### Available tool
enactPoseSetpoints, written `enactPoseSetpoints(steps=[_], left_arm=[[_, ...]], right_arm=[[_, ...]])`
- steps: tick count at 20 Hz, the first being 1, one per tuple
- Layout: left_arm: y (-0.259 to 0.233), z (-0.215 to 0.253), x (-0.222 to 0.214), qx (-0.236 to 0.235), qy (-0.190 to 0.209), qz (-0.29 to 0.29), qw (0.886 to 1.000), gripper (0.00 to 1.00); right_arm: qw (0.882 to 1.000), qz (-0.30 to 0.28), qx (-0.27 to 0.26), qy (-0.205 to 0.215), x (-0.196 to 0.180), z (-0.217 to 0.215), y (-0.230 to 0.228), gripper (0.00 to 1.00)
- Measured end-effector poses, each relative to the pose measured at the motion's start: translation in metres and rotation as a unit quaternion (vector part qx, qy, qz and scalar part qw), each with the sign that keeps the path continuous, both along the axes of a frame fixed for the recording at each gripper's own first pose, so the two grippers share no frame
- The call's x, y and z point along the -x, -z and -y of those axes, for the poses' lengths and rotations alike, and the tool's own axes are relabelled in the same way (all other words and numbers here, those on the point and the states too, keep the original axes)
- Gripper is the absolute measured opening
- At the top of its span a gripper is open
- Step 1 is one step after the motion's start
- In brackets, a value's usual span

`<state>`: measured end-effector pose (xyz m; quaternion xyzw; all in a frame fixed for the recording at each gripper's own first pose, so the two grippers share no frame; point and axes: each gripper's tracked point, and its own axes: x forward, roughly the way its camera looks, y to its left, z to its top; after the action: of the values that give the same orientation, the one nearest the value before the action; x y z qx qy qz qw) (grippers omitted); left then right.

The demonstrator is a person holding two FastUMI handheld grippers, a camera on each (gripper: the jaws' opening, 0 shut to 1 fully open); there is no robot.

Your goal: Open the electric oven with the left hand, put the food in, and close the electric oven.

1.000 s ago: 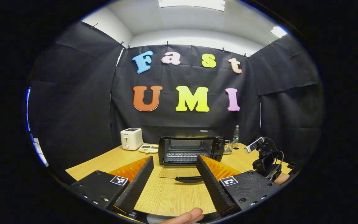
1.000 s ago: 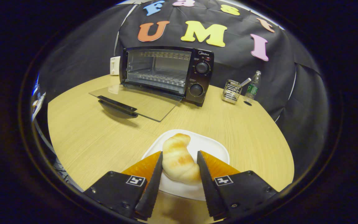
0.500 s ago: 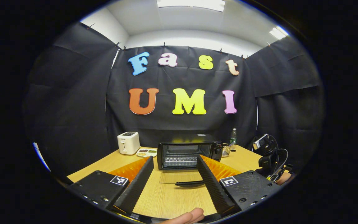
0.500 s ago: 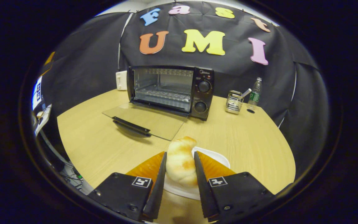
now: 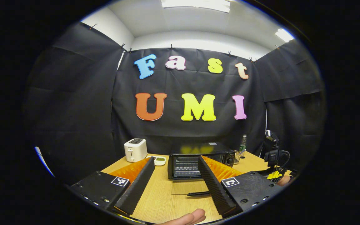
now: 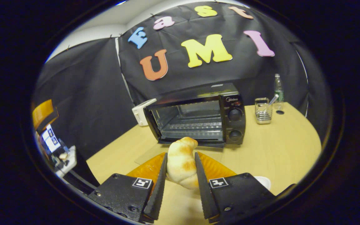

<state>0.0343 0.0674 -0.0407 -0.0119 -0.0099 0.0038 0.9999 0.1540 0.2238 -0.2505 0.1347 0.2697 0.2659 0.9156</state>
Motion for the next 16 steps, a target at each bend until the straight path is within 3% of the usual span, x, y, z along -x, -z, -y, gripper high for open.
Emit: enactPoseSetpoints(steps=[2,5,9,16], left_arm=[[0.000,-0.010,-0.007,0.004,-0.009,-0.002,1.000,0.92],[0.002,-0.020,-0.011,0.008,-0.018,-0.010,1.000,0.92],[0.000,-0.031,-0.011,0.010,-0.030,-0.007,0.999,0.92],[0.014,-0.040,-0.017,0.008,-0.038,-0.024,0.999,0.92]], right_arm=[[0.998,0.001,-0.067,0.005,-0.027,-0.023,-0.005,0.52],[0.993,-0.021,-0.109,0.033,-0.064,-0.044,0.002,0.53],[0.987,-0.058,-0.128,0.078,-0.110,-0.057,0.025,0.51],[0.973,-0.032,-0.131,0.189,-0.174,-0.060,0.040,0.52]])
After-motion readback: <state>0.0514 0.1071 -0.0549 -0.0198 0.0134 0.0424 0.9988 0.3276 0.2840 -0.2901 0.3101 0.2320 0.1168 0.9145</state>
